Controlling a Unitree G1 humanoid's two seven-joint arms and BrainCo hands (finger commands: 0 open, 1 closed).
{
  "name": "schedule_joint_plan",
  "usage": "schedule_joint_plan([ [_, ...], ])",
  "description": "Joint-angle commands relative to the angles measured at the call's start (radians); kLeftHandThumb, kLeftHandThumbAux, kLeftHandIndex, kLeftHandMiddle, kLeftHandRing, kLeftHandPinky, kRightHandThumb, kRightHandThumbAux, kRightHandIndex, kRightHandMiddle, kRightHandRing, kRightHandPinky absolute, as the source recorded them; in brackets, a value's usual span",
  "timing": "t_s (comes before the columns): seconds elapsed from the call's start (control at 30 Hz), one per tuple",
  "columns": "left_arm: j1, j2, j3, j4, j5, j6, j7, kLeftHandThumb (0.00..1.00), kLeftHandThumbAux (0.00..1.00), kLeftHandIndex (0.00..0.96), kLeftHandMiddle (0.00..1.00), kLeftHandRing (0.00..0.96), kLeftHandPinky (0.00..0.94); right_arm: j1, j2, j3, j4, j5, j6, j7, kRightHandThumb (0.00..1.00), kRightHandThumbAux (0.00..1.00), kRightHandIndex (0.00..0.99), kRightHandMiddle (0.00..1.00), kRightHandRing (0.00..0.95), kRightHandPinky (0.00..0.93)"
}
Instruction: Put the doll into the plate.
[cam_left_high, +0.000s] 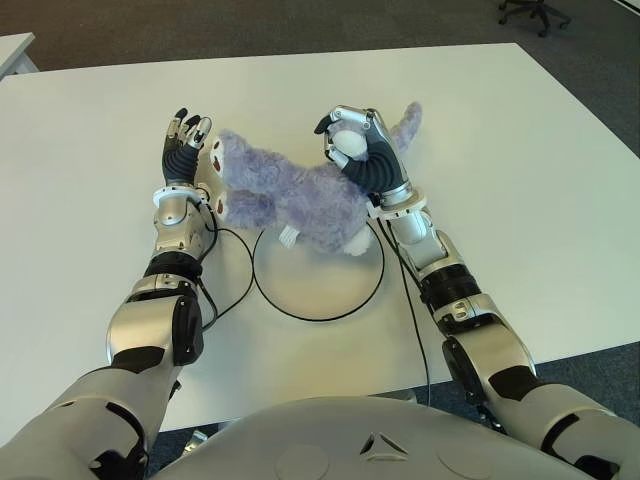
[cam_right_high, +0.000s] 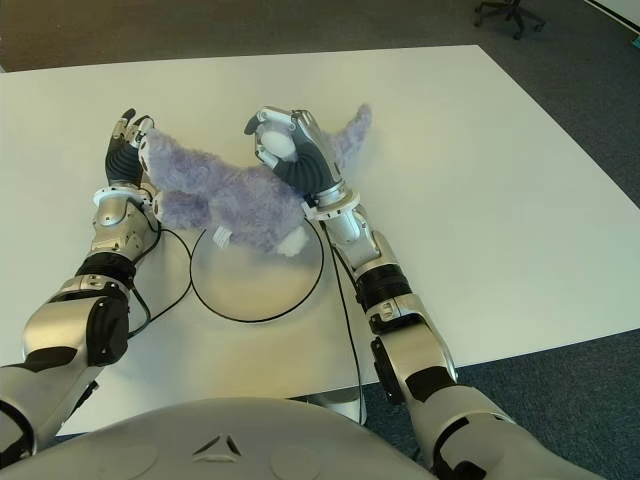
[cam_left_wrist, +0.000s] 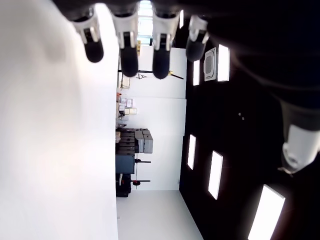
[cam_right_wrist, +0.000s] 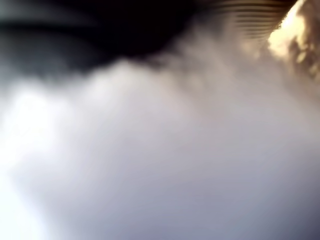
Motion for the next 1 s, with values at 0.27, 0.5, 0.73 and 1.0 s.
schedule_joint_plan([
  [0.27, 0.068, -0.036, -0.008, 0.045, 0.002, 0.052, 0.001, 0.000, 0.513, 0.056, 0.142, 0.114, 0.041, 0.049, -0.015, 0.018, -0.048, 0.064, -0.005, 0.094, 0.709, 0.712, 0.438, 0.889, 0.876, 0.874],
  [0.5, 0.067, -0.038, -0.008, 0.049, 0.002, 0.049, 0.003, 0.000, 0.512, 0.058, 0.146, 0.122, 0.064, 0.073, -0.012, 0.025, -0.079, 0.113, 0.002, 0.151, 0.710, 0.712, 0.438, 0.886, 0.876, 0.876],
  [0.73, 0.064, -0.038, -0.009, 0.054, 0.004, 0.052, 0.007, 0.000, 0.504, 0.069, 0.141, 0.110, 0.026, 0.092, -0.014, 0.026, -0.103, 0.122, -0.001, 0.178, 0.710, 0.712, 0.438, 0.886, 0.881, 0.882],
  [1.0, 0.063, -0.038, -0.010, 0.055, 0.006, 0.058, 0.010, 0.000, 0.506, 0.061, 0.143, 0.112, 0.027, 0.113, -0.014, 0.026, -0.134, 0.126, 0.004, 0.204, 0.710, 0.711, 0.438, 0.892, 0.881, 0.879],
])
